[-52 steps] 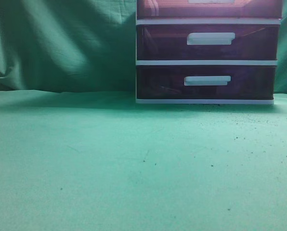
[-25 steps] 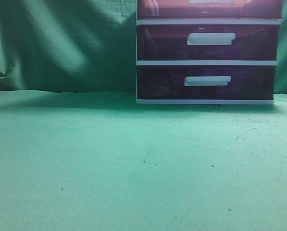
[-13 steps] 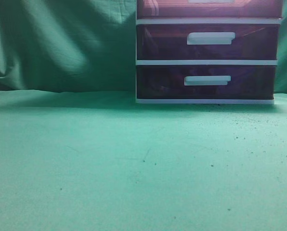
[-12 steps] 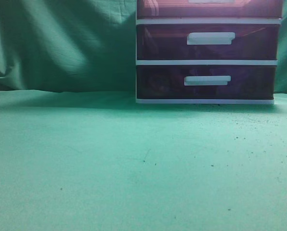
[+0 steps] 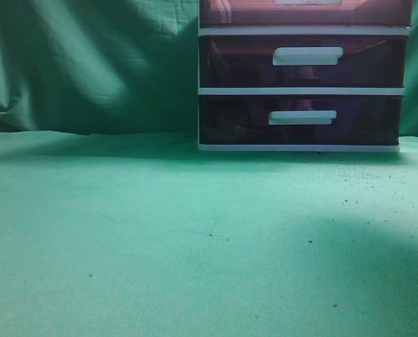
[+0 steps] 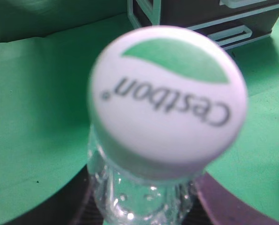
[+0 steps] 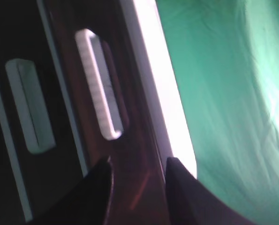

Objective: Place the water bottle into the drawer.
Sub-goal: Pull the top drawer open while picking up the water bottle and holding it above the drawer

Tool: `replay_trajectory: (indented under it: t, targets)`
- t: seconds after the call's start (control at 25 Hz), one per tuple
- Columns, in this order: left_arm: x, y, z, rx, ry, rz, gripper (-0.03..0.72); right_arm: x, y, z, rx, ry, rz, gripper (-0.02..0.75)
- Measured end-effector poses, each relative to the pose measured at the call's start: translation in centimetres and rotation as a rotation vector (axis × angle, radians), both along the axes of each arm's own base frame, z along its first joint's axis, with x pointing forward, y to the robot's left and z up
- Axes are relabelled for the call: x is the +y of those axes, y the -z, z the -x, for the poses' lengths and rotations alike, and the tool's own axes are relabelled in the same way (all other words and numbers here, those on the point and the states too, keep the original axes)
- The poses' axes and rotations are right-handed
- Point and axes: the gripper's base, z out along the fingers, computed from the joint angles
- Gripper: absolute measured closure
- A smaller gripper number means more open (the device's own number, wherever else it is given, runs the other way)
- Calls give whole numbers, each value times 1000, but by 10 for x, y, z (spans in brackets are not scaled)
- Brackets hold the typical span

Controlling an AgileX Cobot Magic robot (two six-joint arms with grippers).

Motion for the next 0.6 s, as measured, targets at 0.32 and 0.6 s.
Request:
replay_trajectory:
  t: [0.32, 0.6]
  targets:
    - [1, 0, 0, -8, -3, -20, 449, 46, 32, -56, 32, -121, 185, 489]
    - [1, 0, 0, -8, -3, -21, 449, 50, 30, -78, -7, -124, 238, 489]
